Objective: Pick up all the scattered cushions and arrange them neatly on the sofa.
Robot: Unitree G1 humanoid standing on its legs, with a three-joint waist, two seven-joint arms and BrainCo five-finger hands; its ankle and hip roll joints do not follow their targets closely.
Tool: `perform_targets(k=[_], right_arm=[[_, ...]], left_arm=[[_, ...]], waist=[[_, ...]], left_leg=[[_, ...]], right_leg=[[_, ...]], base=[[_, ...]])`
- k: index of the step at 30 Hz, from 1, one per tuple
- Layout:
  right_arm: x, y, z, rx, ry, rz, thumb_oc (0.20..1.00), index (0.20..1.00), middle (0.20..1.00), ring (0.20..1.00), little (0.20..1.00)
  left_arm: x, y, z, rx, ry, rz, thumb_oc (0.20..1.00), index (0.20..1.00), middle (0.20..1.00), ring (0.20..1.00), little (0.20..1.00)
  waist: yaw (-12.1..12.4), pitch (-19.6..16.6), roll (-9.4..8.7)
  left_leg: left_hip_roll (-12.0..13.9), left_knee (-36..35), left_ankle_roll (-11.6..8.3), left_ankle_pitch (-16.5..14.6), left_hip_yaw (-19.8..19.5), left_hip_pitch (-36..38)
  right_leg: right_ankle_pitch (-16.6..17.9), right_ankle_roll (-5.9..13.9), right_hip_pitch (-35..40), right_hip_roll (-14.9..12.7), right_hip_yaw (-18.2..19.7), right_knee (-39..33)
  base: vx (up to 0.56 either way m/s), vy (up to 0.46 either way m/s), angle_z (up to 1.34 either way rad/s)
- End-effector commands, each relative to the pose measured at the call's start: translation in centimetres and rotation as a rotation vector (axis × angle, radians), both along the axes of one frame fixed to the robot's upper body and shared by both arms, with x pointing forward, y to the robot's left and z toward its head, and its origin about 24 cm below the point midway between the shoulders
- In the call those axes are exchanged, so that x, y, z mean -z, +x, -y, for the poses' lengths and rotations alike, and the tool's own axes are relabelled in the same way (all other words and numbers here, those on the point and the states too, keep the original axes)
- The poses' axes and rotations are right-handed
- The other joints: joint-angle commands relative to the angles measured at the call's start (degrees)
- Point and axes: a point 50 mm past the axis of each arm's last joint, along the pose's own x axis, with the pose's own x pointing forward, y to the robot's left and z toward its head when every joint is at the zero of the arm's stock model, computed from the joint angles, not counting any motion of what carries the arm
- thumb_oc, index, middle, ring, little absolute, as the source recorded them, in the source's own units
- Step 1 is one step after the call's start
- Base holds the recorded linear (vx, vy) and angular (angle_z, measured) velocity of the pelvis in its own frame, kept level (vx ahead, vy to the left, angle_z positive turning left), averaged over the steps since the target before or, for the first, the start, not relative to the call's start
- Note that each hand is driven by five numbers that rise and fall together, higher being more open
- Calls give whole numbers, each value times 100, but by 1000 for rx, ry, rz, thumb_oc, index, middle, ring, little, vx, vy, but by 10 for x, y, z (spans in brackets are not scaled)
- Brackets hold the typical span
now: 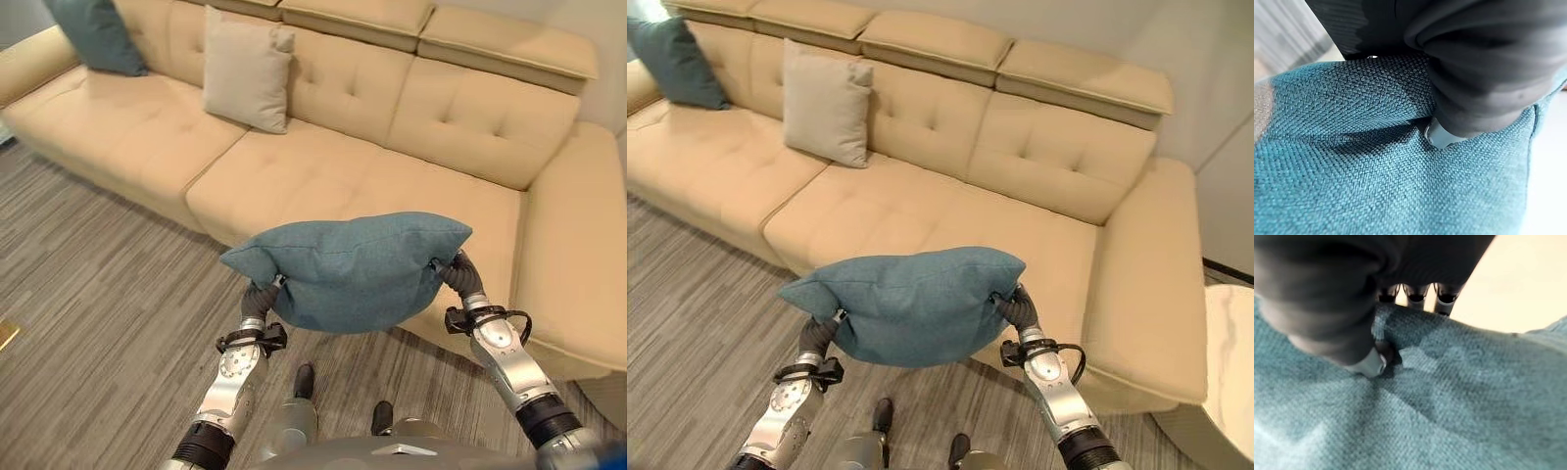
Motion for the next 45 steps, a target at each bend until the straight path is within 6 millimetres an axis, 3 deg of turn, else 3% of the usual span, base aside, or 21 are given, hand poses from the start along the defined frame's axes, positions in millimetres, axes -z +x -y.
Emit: perform_targets(k=[1, 3, 7, 9, 10, 13, 15, 17, 20, 21, 26, 28, 29, 30, 31, 34, 37, 38, 39, 41, 45], right_arm=[[-57, 12, -14, -59, 105, 290, 200, 200, 200, 200, 200], [-58, 13, -14, -44, 117, 294, 200, 200, 200, 200, 200], [-53, 12, -19, -59, 123, 275, 200, 200, 200, 200, 200], [-54, 15, -31, -95, 130, 278, 200, 200, 200, 200, 200], [-54, 15, -31, -95, 130, 278, 200, 200, 200, 200, 200], [-60, 19, -41, -125, 136, 306, 200, 200, 200, 200, 200], [-61, 20, -44, -134, 146, 310, 200, 200, 200, 200, 200], [-61, 20, -45, -149, 128, 309, 200, 200, 200, 200, 200], [-61, 19, -44, -155, 127, 305, 200, 200, 200, 200, 200], [-61, 20, -44, -153, 123, 306, 200, 200, 200, 200, 200], [-56, 16, -34, -126, 108, 293, 200, 200, 200, 200, 200], [-56, 12, -25, -104, 97, 293, 200, 200, 200, 200, 200], [-55, 11, -19, -87, 97, 287, 200, 200, 200, 200, 200], [-55, 11, -19, -87, 97, 287, 200, 200, 200, 200, 200], [-55, 10, -14, -75, 90, 288, 200, 200, 200, 200, 200], [-52, 8, -10, -55, 97, 269, 200, 200, 200, 200, 200], [-50, 7, -7, -38, 99, 263, 200, 200, 200, 200, 200], [-50, 7, -6, -30, 97, 263, 200, 200, 200, 200, 200], [-50, 8, -3, -13, 94, 266, 200, 200, 200, 200, 200], [-49, 8, -2, -2, 94, 262, 200, 200, 200, 200, 200], [-52, 9, -2, -9, 54, 269, 200, 200, 200, 200, 200]], left_arm=[[-53, 28, 5, 101, 35, 276, 200, 200, 200, 200, 200], [-55, 29, 4, 102, 45, 282, 200, 200, 200, 200, 200], [-53, 23, 2, 101, 40, 270, 200, 200, 200, 200, 200], [-53, 20, -2, 112, 66, 267, 200, 200, 200, 200, 200], [-54, 21, -2, 112, 66, 267, 200, 200, 200, 200, 200], [-58, 23, -4, 121, 86, 287, 200, 200, 200, 200, 200], [-58, 24, -3, 123, 91, 290, 200, 200, 200, 200, 200], [-58, 22, -5, 121, 83, 288, 200, 200, 200, 200, 200], [-57, 21, -5, 122, 73, 284, 200, 200, 200, 200, 200], [-57, 21, -6, 119, 74, 286, 200, 200, 200, 200, 200], [-59, 26, 3, 149, 61, 306, 200, 200, 200, 200, 200], [-60, 28, 9, 173, 48, 312, 200, 200, 200, 200, 200], [-61, 29, 11, 181, 41, 313, 200, 200, 200, 200, 200], [-61, 29, 12, 182, 41, 313, 200, 200, 200, 200, 200], [-62, 30, 13, 188, 28, 316, 200, 200, 200, 200, 200], [-63, 31, 12, 177, 27, 322, 200, 200, 200, 200, 200], [-64, 31, 10, 162, 35, 319, 200, 200, 200, 200, 200], [-65, 32, 9, 159, 41, 323, 200, 200, 200, 200, 200], [-69, 33, 7, 136, 48, 340, 200, 200, 200, 200, 200], [-71, 34, 7, 125, 41, 349, 200, 200, 200, 200, 200], [-74, 37, 5, 125, 63, 358, 200, 200, 200, 200, 200]], waist=[[-218, -369, -428], [-142, -326, -457], [-81, -422, -415], [18, -525, -410], [31, -525, -415], [-4, -374, -319], [-43, -315, -250], [-82, -290, -247], [-121, -262, -268], [-188, -242, -289], [-335, -318, -361], [-446, -384, -345], [-486, -368, -366], [-498, -371, -355], [-476, -287, -395], [-414, -234, -442], [-365, -229, -541], [-334, -212, -537], [-283, -178, -467], [-274, -175, -420], [-316, -473, -258]], left_leg=[[-146, -79, -28, -703, 674, 184], [-121, 31, -65, -531, 764, -183], [-174, -258, -30, -581, 612, 138], [-369, -530, 236, -831, 705, 629], [-372, -536, 240, -831, 719, 634], [-414, -535, 482, -980, 779, 801], [-408, -552, 525, -1066, 803, 938], [-456, -603, 515, -1183, 841, 1120], [-488, -691, 486, -1248, 832, 1293], [-517, -776, 454, -1299, 810, 1436], [-574, -823, 326, -1397, 635, 1559], [-465, -450, 149, -1603, 560, 1565], [-345, 271, -30, -1522, 643, 1366], [-330, 338, -36, -1554, 627, 1324], [-216, 1332, -178, -1278, 621, 905], [-251, 1746, -124, -1197, 422, 461], [-107, 1185, -45, -1318, 282, 215], [-65, 865, -69, -1155, 135, 159], [32, 256, -194, -757, -220, 125], [89, 45, -286, -589, -398, 111], [89, -610, -259, -655, -287, 804]], right_leg=[[720, 664, 434, -326, 172, -1086], [646, 641, 533, -304, 174, -1083], [531, 674, 650, -274, 218, -1030], [521, 877, 520, -547, 416, -315], [510, 882, 504, -554, 433, -291], [1010, 1151, -191, -693, 668, 1068], [1052, 1117, -500, -737, 619, 1289], [922, 1010, -597, -774, 336, 618], [1124, 988, -732, -711, 161, -87], [1382, 1065, -909, -668, 84, -612], [1530, 1018, -773, -527, 405, -933], [1403, 922, -559, -505, 266, -946], [1311, 823, -384, -522, 181, -980], [1312, 818, -387, -512, 164, -984], [1204, 657, -144, -482, 130, -1052], [1069, 569, 55, -422, 231, -1120], [951, 610, 192, -453, 349, -1127], [907, 606, 238, -417, 403, -1110], [789, 592, 325, -309, 561, -1058], [722, 589, 393, -281, 659, -1034], [699, 687, 577, -382, 839, -1024]], base=[[111, -7, 63], [104, 5, 50], [238, 136, -24], [331, 324, -55], [113, 171, -48], [77, 178, -31], [106, 123, -31], [212, 22, -27], [181, -39, -37], [214, -55, -18], [245, -109, 30], [296, -201, 31], [162, -143, 38], [165, -180, 63], [107, -119, 46], [98, -65, -6], [141, 7, -30], [169, 86, -42], [155, 106, -37], [143, 120, -41], [217, 215, -51]])
